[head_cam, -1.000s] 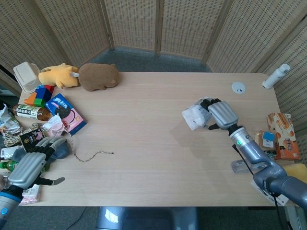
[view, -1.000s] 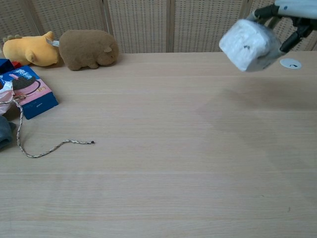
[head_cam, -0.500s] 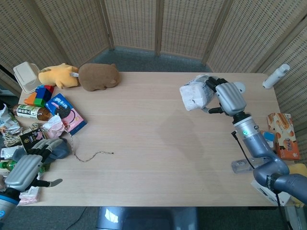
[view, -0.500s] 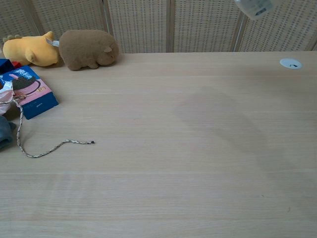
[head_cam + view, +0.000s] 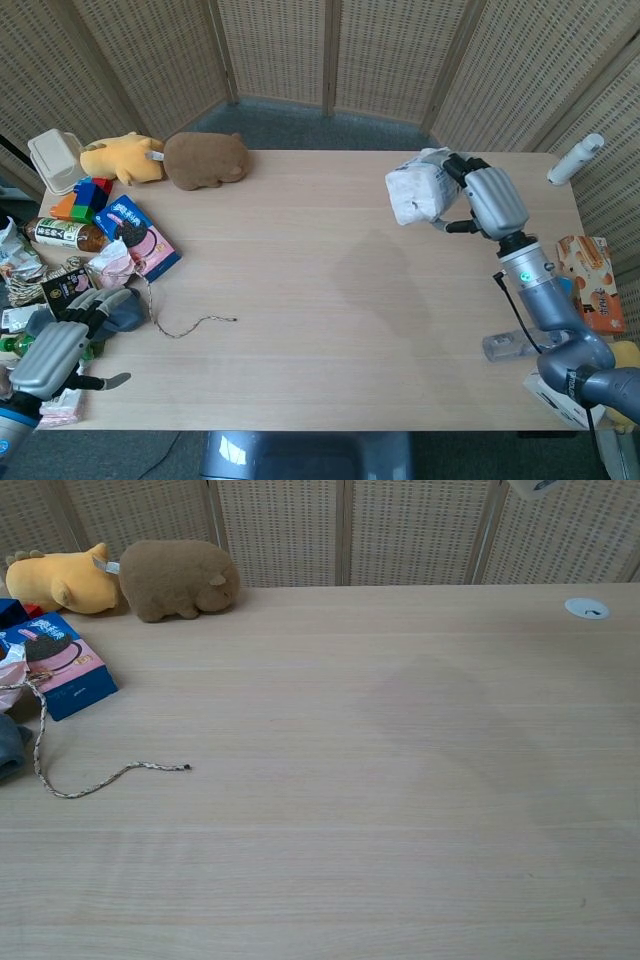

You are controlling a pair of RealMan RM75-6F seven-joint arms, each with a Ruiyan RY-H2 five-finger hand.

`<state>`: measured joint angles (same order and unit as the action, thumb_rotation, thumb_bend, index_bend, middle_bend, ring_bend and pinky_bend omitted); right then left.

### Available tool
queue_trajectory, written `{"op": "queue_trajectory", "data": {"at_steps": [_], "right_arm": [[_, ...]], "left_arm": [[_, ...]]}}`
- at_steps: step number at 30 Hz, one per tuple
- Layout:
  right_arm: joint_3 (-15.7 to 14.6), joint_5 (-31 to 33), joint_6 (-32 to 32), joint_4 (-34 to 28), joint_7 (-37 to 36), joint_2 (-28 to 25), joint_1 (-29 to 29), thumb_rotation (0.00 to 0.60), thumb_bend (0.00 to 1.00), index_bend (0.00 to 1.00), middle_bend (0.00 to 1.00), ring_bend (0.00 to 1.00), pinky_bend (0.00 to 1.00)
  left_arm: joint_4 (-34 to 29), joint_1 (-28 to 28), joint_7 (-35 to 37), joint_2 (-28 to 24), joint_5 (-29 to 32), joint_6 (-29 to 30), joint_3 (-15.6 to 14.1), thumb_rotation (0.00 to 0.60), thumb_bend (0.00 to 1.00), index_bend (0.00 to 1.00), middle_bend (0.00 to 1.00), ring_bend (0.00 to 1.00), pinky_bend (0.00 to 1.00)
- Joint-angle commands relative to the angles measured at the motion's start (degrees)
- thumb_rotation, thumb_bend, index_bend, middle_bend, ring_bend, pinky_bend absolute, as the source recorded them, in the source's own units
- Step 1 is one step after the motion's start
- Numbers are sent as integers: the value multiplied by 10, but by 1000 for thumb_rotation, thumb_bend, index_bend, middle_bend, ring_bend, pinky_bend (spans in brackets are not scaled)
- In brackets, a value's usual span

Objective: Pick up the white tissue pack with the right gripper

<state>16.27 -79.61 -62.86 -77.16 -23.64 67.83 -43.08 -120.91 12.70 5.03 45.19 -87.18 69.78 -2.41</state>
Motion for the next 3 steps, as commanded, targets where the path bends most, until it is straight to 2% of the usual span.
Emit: {"op": "queue_trajectory", "data": {"at_steps": [1,3], "right_arm": [[0,0,0,-1,-2,-2,1,600,318,695,827,540,338],[0,-1,-2,-2,-3,-4,3,600,319,695,827,541,339]], "left_arm": [[-1,0,-1,-1,0,0,0,600,2,0,0,0,0],[-2,-1,-1,1,-1,0,-1,600,2,0,0,0,0]]}}
